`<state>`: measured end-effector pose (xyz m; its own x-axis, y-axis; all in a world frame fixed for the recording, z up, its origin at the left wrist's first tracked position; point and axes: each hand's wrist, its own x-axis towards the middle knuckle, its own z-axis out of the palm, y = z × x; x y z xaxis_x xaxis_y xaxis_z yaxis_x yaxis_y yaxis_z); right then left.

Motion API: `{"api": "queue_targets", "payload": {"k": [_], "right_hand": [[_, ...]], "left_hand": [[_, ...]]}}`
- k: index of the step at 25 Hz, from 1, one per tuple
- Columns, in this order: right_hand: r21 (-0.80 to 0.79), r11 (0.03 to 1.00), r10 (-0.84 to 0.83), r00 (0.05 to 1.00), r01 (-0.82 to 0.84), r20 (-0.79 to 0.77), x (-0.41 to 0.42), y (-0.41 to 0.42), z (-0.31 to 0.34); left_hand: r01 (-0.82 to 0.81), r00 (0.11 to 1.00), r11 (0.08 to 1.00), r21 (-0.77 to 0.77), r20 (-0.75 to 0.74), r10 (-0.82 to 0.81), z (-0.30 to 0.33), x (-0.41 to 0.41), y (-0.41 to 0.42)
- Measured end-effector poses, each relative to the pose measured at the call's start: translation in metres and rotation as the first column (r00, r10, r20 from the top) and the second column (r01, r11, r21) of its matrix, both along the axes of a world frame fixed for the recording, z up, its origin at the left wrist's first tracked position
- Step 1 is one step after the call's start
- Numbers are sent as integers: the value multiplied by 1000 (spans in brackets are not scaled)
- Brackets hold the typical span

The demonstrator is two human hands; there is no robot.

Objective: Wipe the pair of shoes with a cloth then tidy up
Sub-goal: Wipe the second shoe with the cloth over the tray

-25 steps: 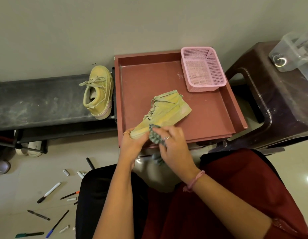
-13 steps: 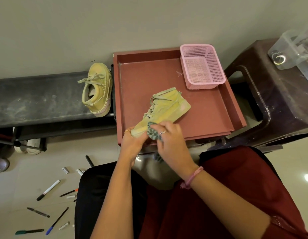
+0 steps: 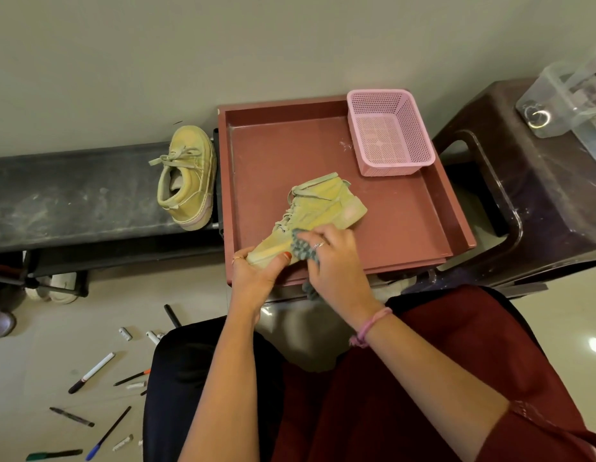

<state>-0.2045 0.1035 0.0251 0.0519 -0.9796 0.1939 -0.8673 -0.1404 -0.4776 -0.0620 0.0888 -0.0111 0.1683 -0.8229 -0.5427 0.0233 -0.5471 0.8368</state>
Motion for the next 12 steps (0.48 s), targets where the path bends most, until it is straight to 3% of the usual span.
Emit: {"api": "queue_targets", "payload": {"k": [2,5,6,7,10,12], "right_hand": [[-16,1000,20,998,-20,-53,-17,-4,-3],[144,924,-358,934,353,6,-55,-38,-6],[149,907,-401,916,395,14,-59,-43,-8],[131,918,-378,926,374,3,-55,-43,-7],[-18,995,-93,995,93,-26,-27,-15,-13],[-80,996,-48,998,45,-41,-23,-4,-20]], "left_hand": [[3,999,1000,-19,33,-2,0,-2,1],[3,999,998,-62,45,-1,1,-4,2],[-5,998,997,-78,56,9,1,-5,1],[-15,998,996,-91,64,21,1,-6,0],[-24,993,991,-128,109,38,2,-9,-3],[24,980,982,-187,198,13,1,-13,-1]]}}
